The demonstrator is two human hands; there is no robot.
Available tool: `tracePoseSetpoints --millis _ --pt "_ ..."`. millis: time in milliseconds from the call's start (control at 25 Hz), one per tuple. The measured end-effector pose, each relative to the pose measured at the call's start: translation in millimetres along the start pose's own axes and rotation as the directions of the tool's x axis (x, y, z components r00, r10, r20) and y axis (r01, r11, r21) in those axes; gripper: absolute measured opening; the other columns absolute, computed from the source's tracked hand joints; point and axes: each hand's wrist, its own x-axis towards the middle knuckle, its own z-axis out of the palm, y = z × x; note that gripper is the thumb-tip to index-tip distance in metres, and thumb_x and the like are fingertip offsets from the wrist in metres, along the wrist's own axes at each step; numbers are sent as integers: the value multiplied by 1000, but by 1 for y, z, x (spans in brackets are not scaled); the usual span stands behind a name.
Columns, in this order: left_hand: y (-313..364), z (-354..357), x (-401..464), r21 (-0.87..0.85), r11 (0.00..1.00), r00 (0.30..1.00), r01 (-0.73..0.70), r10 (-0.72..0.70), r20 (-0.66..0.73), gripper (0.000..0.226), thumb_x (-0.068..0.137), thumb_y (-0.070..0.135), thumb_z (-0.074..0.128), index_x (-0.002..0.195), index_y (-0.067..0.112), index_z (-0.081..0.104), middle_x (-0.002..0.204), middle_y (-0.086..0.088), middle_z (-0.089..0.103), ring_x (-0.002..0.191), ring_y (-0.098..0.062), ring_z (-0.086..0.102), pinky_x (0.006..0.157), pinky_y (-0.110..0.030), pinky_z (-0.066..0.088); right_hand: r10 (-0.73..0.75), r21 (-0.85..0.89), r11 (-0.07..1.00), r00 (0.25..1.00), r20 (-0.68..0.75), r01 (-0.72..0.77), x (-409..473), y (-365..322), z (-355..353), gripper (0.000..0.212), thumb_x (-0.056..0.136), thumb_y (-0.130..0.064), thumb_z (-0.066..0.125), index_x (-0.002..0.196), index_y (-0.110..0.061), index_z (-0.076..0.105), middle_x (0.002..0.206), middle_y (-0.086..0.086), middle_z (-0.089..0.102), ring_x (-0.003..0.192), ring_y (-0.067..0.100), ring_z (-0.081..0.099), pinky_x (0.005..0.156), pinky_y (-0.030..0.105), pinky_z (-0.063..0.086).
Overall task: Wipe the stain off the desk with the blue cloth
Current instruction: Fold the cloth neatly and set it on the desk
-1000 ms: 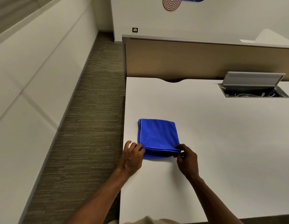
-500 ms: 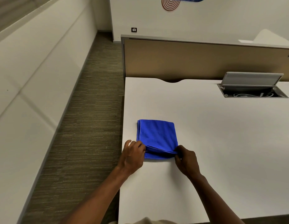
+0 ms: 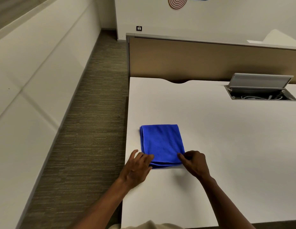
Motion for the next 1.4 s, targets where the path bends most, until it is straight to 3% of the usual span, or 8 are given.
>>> tracePoseSetpoints --millis 120,240,400,520,680,920,1120,1400 --pt "-5 -6 7 -43 999 998 -34 36 42 29 94 51 60 104 25 67 99 5 65 93 -16 60 100 -39 47 54 -102 993 999 5 -53 4 1 3 32 96 -32 73 70 -14 73 71 1 71 69 19 65 60 24 41" --pt "-9 -3 11 -190 981 1000 25 -25 7 41 100 58 50 89 25 72 91 7 60 89 -12 54 94 -35 45 45 -146 988 998 -37 -50 6 -3 5 18 90 -29 79 102 -16 74 101 5 71 84 20 60 71 29 43" --pt "-9 -3 25 -212 975 993 59 -79 -89 32 103 35 53 120 17 72 126 -8 66 122 -24 59 103 -45 51 -142 -130 983 982 -128 126 6 -9 16 54 96 -37 71 146 -23 57 152 9 50 136 29 51 101 43 52" --pt "-3 -5 40 -187 976 992 115 -102 78 50 104 37 45 150 16 51 160 -14 41 153 -29 31 123 -47 31 -261 -263 929 965 31 260 9 -12 36 73 106 -51 49 167 -24 21 176 8 9 162 27 8 127 48 21" --pt "-2 3 44 -3 983 906 182 -167 389 72 107 52 25 164 15 2 172 -10 -7 158 -25 -13 129 -47 -1 -166 -380 889 954 251 255 15 -4 53 82 101 -71 19 163 -31 -19 171 -3 -25 160 19 -19 131 49 -4" --pt "-6 3 65 -42 987 952 153 -136 274 78 103 49 33 163 6 9 172 -15 2 159 -27 -7 128 -40 -10 -304 -303 898 948 97 319 37 -25 46 84 97 -64 30 165 -15 22 174 11 11 163 30 7 129 40 1" --pt "-18 9 92 33 984 924 178 -179 337 72 107 45 26 163 7 2 171 -16 -5 158 -29 -12 127 -42 -14 -321 -345 863 927 192 370 60 -46 56 74 109 -50 39 167 -23 1 174 1 -13 161 23 -15 130 41 -6" --pt "-29 23 87 34 982 914 185 -184 362 78 105 57 23 164 12 -3 170 -13 -14 157 -34 -15 127 -49 -8 -250 -213 931 942 224 297 66 -41 53 75 107 -54 43 168 -24 10 176 -2 -1 163 20 -4 132 41 0"
